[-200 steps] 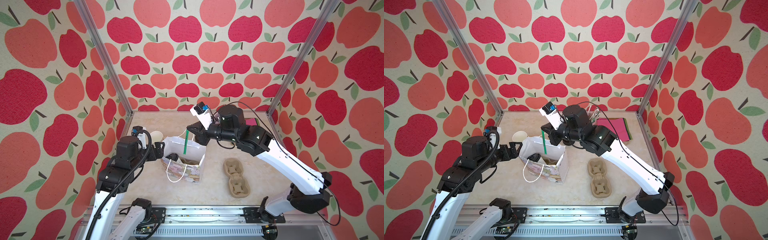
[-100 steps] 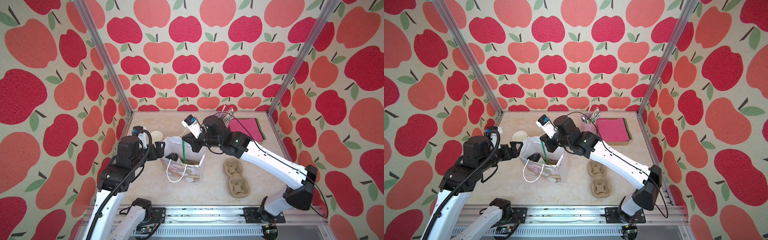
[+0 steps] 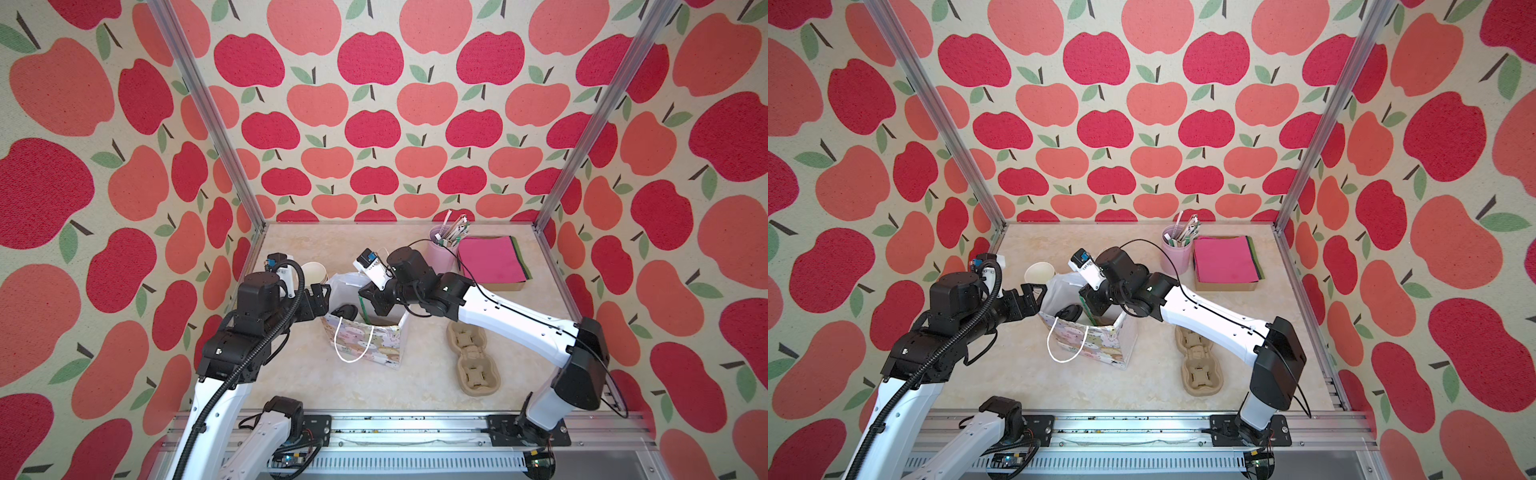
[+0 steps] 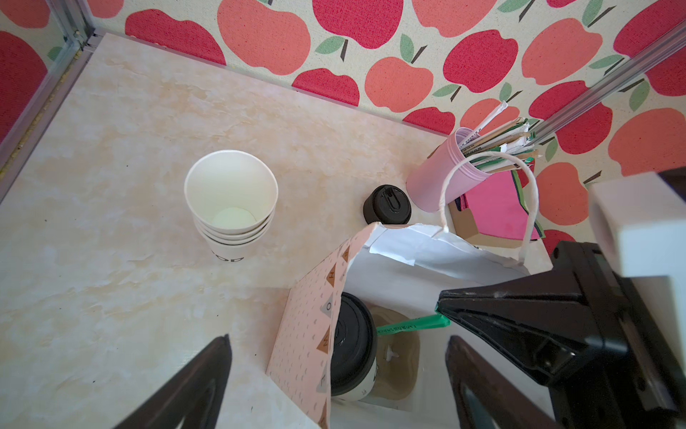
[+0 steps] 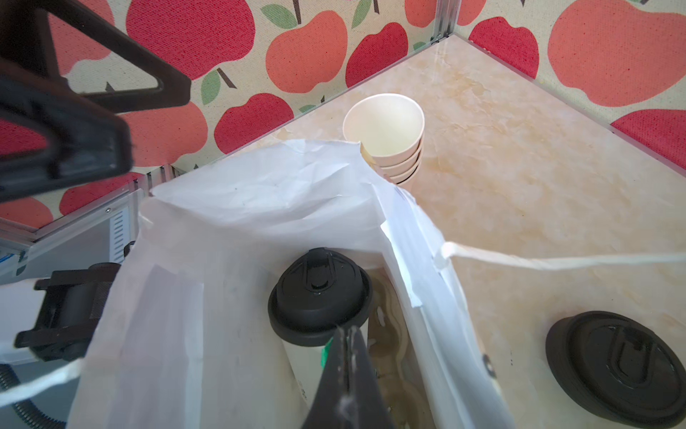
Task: Pack a coffee takeout order
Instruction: Place the straw in the takeout bag.
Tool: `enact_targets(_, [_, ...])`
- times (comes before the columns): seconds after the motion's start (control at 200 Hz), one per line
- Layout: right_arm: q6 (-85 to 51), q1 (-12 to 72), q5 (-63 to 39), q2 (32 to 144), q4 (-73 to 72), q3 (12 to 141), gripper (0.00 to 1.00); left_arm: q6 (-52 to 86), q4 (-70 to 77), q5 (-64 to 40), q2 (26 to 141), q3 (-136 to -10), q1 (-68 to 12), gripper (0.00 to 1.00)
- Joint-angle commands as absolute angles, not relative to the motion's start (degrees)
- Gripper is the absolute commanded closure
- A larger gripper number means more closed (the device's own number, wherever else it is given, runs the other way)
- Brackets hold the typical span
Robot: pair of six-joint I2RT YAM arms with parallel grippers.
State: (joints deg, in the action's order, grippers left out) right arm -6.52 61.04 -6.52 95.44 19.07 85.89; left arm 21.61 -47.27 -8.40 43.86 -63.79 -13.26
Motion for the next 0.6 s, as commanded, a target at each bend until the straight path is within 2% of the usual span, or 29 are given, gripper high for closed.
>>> enact_targets(0.0, [-6.42, 61.63, -5.91, 97.09, 20.34, 85.18, 0.97, 22.23, -46.32, -8.95, 43.29, -63.24, -12.92, 0.07])
enact_targets(0.195, [-6.33, 61.79, -5.86, 97.14, 21.51, 86.82, 0.9, 22.24, -46.32, -8.87, 43.33, -63.03, -12.93, 0.07])
enact_targets(0.595, [-6.77, 62.88, -6.87, 92.9, 23.03, 94.68, 0.62, 22.41, -45.97, -9.03, 43.37, -62.75, -12.83, 0.07])
